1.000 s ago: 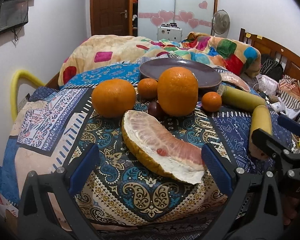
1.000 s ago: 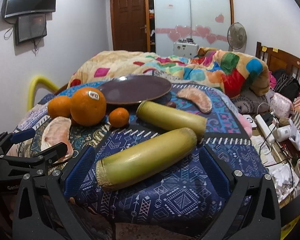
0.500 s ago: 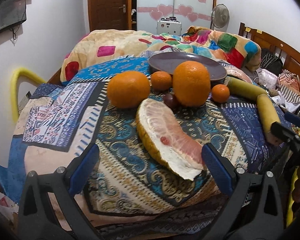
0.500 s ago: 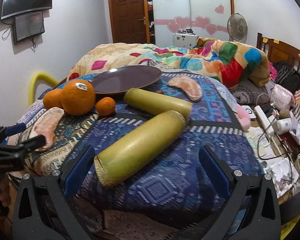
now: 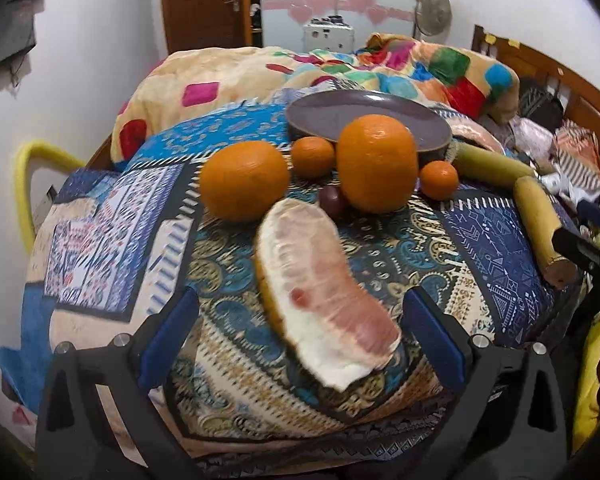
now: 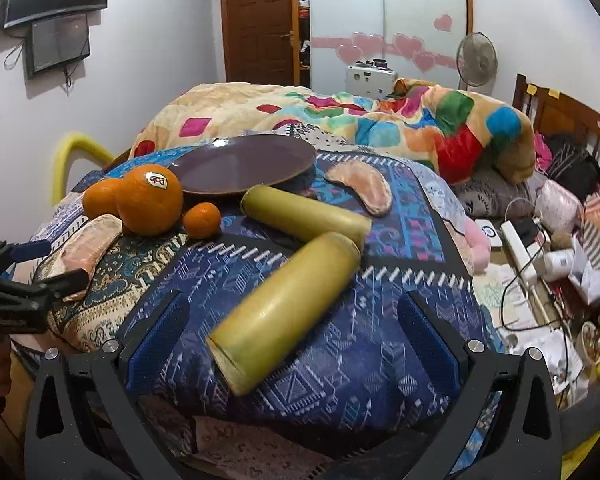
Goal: Organize fruits
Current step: 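Move the right tool to a yellow-green gourd while the left tool approaches a pomelo wedge, then close the right tool on the gourd while the left tool grasps the pomelo wedge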
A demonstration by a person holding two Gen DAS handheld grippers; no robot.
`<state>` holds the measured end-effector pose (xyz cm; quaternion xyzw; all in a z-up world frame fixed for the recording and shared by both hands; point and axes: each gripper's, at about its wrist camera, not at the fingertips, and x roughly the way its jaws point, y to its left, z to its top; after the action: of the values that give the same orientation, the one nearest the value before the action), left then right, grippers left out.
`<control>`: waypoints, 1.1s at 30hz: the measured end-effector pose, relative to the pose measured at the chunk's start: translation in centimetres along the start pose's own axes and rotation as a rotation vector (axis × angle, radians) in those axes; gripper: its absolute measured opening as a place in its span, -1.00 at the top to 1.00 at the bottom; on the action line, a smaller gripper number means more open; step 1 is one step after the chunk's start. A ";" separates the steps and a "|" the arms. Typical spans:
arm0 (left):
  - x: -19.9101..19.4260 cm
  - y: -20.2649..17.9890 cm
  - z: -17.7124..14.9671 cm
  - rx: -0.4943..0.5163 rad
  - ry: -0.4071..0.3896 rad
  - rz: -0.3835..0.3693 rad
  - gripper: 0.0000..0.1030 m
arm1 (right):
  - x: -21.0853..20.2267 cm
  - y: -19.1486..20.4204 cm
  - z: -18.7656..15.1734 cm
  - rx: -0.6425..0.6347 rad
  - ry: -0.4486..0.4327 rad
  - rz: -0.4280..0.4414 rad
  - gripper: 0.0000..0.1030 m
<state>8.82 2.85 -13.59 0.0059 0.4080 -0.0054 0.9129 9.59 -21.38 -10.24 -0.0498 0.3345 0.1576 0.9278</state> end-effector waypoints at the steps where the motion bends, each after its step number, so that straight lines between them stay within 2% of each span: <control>1: 0.2 -0.3 0.2 0.004 0.008 -0.001 -0.99 | 0.2 -0.1 0.2 -0.003 0.001 0.000 -0.99; 5: 1.4 -0.1 1.0 -0.001 0.057 -0.042 -0.69 | 0.9 -0.8 1.1 0.019 0.022 -0.002 -0.98; 8: 1.7 0.2 1.5 -0.016 0.070 -0.058 -0.46 | 2.0 -1.6 1.4 0.043 0.070 0.006 -0.84; 10: 1.9 0.4 1.7 -0.017 0.079 -0.073 -0.40 | 2.7 -1.7 1.5 0.041 0.106 0.004 -0.69; 13: 2.1 0.5 2.1 0.005 0.085 -0.079 -0.23 | 3.7 -1.5 1.3 0.015 0.154 0.014 -0.64; 15: 2.2 0.5 2.3 0.022 0.090 -0.078 -0.19 | 4.1 -1.5 1.3 0.017 0.176 0.040 -0.61; 17: 2.3 0.7 2.6 0.032 0.094 -0.081 -0.04 | 4.5 -1.5 1.5 0.022 0.201 0.078 -0.40; 19: 2.3 1.2 2.7 0.038 0.101 -0.104 -0.02 | 4.9 -1.2 1.6 0.010 0.221 0.123 -0.22; 24: 2.0 1.8 2.4 0.077 0.113 -0.132 -0.01 | 4.6 0.7 1.6 -0.137 0.216 0.114 0.10; 27: 1.9 1.9 2.4 0.096 0.127 -0.128 -0.03 | 4.5 1.1 1.7 -0.194 0.228 0.122 0.14; 31: 2.4 1.8 2.6 0.085 0.144 -0.101 -0.20 | 4.7 0.7 2.0 -0.190 0.261 0.134 0.14; 33: 2.5 2.0 2.6 0.072 0.149 -0.107 -0.20 | 4.8 0.7 2.1 -0.185 0.269 0.130 0.15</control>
<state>12.51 4.75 -13.72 0.0175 0.4740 -0.0684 0.8777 14.07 -19.07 -11.70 -0.1337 0.4423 0.2393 0.8539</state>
